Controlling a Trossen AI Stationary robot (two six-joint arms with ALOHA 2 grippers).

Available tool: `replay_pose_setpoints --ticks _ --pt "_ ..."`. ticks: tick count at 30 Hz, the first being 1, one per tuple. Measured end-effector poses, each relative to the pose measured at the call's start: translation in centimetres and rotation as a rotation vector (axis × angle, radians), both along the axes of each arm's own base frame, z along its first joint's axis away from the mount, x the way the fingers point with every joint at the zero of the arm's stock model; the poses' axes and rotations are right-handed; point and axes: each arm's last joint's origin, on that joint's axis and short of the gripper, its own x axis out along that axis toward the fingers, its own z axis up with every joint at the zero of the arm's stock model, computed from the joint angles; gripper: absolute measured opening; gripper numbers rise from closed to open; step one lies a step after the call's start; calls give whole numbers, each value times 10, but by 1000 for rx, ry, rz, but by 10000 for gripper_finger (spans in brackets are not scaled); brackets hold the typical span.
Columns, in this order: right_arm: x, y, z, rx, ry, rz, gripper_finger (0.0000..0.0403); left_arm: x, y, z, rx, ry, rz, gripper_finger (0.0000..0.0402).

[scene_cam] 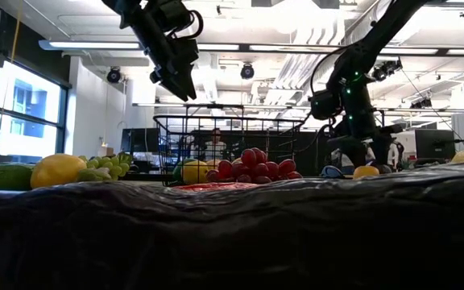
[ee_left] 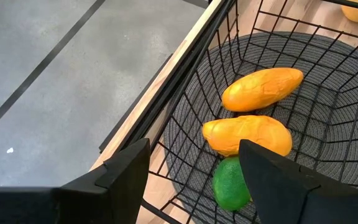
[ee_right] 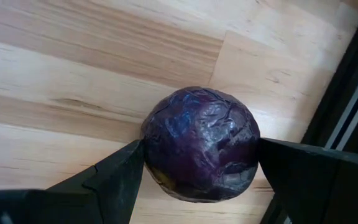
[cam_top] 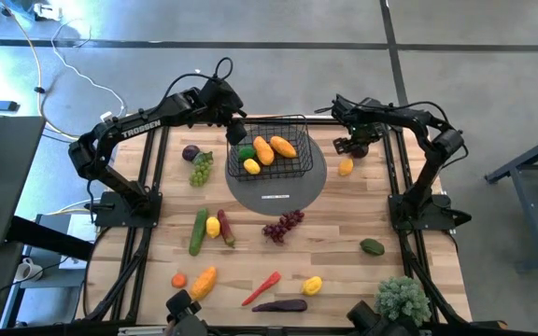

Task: Build produce basket
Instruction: Put the right plum into the wire basket

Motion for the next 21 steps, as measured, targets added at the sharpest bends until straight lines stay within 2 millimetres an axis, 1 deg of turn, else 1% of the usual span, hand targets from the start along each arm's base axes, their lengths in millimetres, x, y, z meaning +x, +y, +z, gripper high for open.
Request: replay_pose_setpoints --ticks 4,8,11,16,17,21 --pt "0 -1 -6 24 21 -3 288 0 0 0 0 0 0 237" --pt "0 -1 -6 16 25 -20 280 0 0 0 0 0 0 237" --pt "0 -1 -6 16 25 -25 253 0 0 0 0 0 0 237" --pt "-1 0 -7 21 31 -44 190 0 0 0 0 0 0 237" --pt "-1 0 -7 20 31 -51 184 0 0 0 0 0 0 237" --pt "-2 -1 -7 20 29 -59 184 0 0 0 0 0 0 237"
